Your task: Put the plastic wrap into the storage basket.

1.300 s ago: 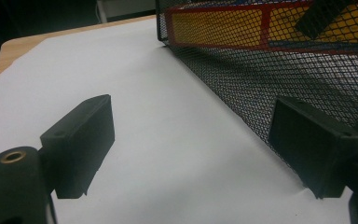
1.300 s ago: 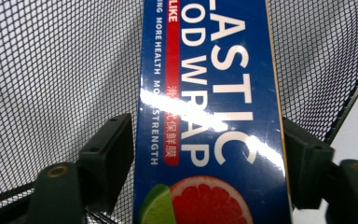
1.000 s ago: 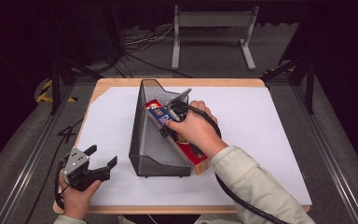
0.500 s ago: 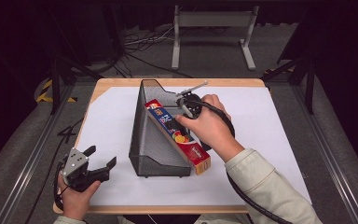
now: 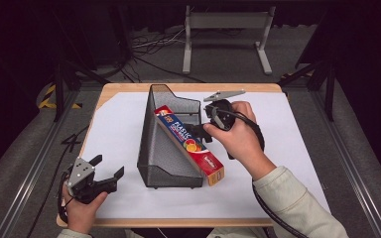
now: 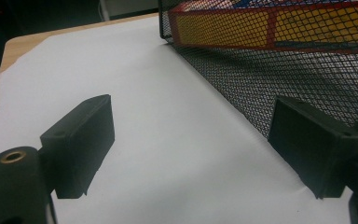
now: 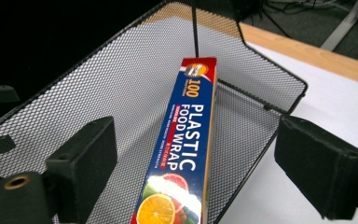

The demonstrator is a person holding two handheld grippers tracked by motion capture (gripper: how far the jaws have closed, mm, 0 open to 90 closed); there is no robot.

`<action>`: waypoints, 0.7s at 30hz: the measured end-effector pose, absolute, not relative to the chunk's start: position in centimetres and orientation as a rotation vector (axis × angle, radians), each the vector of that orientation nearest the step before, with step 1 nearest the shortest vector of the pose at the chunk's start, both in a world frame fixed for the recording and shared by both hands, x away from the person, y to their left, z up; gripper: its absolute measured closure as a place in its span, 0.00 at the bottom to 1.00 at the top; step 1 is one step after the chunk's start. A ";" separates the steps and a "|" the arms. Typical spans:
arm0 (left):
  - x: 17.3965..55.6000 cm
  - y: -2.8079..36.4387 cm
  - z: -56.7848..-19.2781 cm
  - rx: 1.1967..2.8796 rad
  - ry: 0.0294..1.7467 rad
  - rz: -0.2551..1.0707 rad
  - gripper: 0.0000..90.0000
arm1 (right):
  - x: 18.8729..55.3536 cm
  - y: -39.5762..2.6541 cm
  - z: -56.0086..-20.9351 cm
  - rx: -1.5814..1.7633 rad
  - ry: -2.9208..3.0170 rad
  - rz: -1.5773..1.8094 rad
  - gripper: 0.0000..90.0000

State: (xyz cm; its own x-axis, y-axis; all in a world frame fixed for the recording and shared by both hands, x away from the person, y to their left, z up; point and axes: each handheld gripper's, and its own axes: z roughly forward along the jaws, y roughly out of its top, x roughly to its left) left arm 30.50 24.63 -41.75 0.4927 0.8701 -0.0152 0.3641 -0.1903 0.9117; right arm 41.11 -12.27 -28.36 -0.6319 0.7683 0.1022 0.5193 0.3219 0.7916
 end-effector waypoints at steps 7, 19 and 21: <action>30.5 24.7 -41.8 1.768 1.047 0.655 0.17 | 40.0 -15.9 -28.5 1.107 2.254 1.266 0.14; 30.6 24.4 -41.8 1.779 1.048 0.658 0.17 | 38.2 -24.0 -30.3 1.100 2.174 1.265 0.15; 30.6 24.4 -41.8 1.780 1.049 0.659 0.17 | 37.9 -25.2 -30.6 1.099 2.143 1.239 0.15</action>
State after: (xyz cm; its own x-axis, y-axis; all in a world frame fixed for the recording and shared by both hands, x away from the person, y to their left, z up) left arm 30.64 24.42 -41.83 0.4895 0.8719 -0.0099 0.3693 -0.1969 0.9082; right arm 37.90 -25.24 -30.60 -0.5936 0.8045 0.0221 0.4204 0.2865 0.8609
